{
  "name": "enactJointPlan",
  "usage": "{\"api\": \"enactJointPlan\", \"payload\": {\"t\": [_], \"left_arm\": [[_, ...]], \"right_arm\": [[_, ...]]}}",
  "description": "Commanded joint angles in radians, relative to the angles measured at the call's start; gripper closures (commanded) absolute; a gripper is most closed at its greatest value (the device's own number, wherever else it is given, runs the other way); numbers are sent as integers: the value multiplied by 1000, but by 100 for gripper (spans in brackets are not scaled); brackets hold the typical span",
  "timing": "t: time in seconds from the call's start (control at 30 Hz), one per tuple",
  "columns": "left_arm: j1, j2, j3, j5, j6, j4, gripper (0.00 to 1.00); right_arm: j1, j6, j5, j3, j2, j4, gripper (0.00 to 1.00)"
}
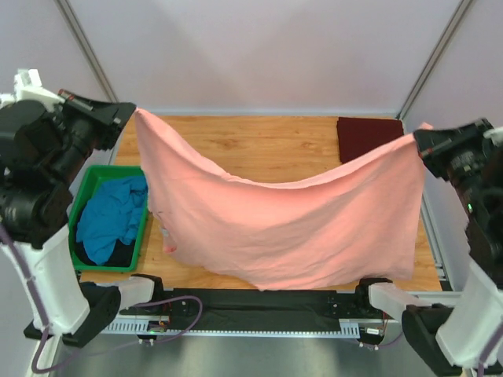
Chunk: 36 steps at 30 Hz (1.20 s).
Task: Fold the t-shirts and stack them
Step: Flatten the tshirt out
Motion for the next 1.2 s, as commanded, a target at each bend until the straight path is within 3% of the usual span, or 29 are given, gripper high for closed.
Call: {"api": "enactJointPlan", "payload": {"t": [0.0, 0.17, 0.3, 0.5, 0.87, 1.07, 1.17], "left_arm": [[7, 132, -12, 103, 133, 175, 100], [10, 220, 104, 129, 184, 244, 100], [12, 182, 133, 85, 152, 337, 100], [12, 60, 92, 0, 77, 348, 100], [12, -215, 92, -112, 72, 344, 100], [12, -255, 107, -139, 91, 331, 100], [10, -220, 112, -162, 125, 350, 100]], "right_arm": [[-1, -97, -90, 10, 124, 122, 100], [-3, -149, -127, 146, 242, 185, 100], [-3, -139, -113, 209, 259, 217, 100], [-3, -73, -48, 214, 152, 214, 100], [-3, -2, 29, 239, -120, 53, 100], [6, 0, 46, 219, -189, 9, 100], [28, -25, 86, 203, -175, 67, 100]]}}
